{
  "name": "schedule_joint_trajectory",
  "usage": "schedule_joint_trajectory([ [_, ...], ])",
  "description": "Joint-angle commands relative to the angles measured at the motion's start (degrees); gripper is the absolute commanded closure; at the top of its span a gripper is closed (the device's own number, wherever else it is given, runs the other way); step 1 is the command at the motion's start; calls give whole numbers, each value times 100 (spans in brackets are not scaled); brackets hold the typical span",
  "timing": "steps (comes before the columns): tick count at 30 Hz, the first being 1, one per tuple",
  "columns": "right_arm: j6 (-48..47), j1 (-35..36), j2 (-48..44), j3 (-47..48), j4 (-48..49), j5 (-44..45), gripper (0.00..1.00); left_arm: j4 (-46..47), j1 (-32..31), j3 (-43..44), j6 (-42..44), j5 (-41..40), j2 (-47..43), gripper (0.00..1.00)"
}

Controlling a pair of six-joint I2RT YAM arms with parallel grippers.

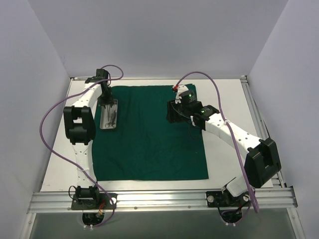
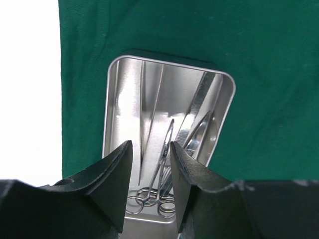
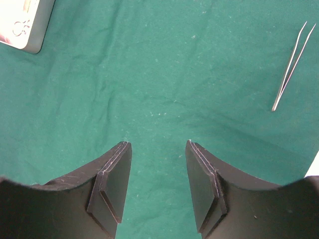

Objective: Open and lay out the surgical kit
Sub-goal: Pick up the medical item from the container.

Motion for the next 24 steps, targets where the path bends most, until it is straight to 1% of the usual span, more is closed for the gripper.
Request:
schedule_joint_trajectory([
  [1,-33,41,-49,42,43,-42,52,-28,6,-46,74,-229,-64,54],
  [8,-24,50,-49,42,52,-60,52,-45,6,-2,109,-256,191,55],
  [13,-33,41,-102,24,26,-33,52,-19,6,6,100,-256,331,62],
  [15,-33,41,-102,15,34,-33,52,-36,14,15,100,-256,367,63],
  [18,-15,41,-111,6,43,-33,52,-28,14,15,100,-229,437,68],
  [19,-15,41,-120,-2,34,-33,52,-28,6,50,109,-212,472,73],
  [22,-15,41,-128,15,8,-33,52,-63,14,103,109,-203,429,81],
  [23,-15,50,-146,15,17,-24,52,-71,14,121,109,-194,394,90],
  [24,-15,41,-155,6,17,-7,52,-106,14,138,109,-186,358,93],
])
